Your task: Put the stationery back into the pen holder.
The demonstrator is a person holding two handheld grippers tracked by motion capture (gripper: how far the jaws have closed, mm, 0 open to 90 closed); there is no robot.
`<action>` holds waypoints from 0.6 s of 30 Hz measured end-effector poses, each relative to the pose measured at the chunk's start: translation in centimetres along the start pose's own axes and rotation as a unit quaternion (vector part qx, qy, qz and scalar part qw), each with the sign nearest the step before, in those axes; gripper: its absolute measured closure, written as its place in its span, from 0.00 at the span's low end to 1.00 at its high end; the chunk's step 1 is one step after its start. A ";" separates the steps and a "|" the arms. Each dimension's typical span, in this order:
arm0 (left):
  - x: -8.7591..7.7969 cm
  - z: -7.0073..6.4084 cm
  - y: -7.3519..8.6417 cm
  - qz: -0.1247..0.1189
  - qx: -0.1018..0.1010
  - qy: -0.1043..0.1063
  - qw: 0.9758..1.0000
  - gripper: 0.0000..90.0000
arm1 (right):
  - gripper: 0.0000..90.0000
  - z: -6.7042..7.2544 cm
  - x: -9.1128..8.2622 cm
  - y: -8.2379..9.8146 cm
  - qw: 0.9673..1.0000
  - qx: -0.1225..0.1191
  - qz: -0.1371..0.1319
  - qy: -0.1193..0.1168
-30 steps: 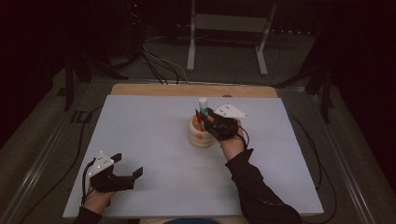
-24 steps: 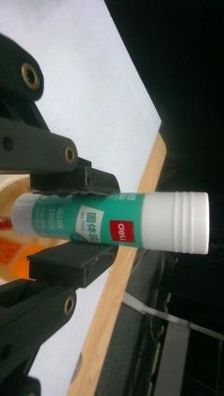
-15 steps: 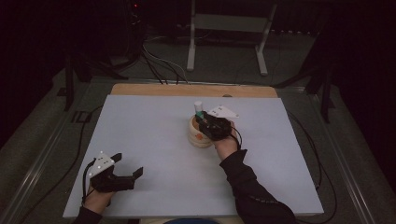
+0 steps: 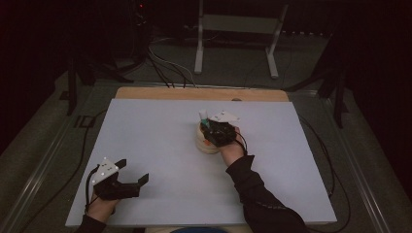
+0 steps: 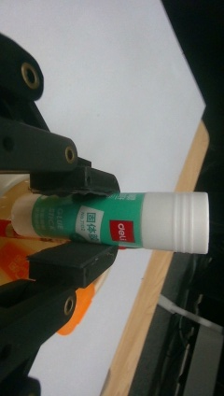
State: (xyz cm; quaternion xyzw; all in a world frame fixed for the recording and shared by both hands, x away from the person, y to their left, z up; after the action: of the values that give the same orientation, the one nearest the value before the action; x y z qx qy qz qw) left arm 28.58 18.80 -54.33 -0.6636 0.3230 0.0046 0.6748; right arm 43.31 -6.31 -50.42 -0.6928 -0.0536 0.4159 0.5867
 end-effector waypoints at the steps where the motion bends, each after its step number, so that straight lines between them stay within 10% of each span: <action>1: 0.0 0.0 0.0 0.000 0.000 -0.001 1.000 0.00 | 0.72 0.0 0.1 0.1 1.000 0.001 0.007 -0.002; 12: 0.0 -0.1 0.0 -0.001 0.001 0.000 1.000 0.00 | 0.70 -0.1 0.4 0.6 0.999 0.014 0.033 0.000; 18: 0.0 -0.1 0.0 -0.002 0.002 0.001 1.000 0.00 | 0.46 0.1 -0.6 -0.6 1.000 0.015 0.012 -0.004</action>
State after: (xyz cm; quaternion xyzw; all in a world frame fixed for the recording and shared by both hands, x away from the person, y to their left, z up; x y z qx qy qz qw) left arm 28.51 18.69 -54.26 -0.6630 0.3226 0.0018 0.6756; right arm 43.08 -6.34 -49.62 -0.6829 -0.0412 0.4266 0.5916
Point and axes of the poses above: each handheld gripper's, and its own axes: x roughly forward along the jaws, y roughly out of its underside, z roughly to its left, the point moved 8 cm from there along x, roughly forward along the jaws, and after that the axes turned 7 degrees about -y, right-handed, at the moved point
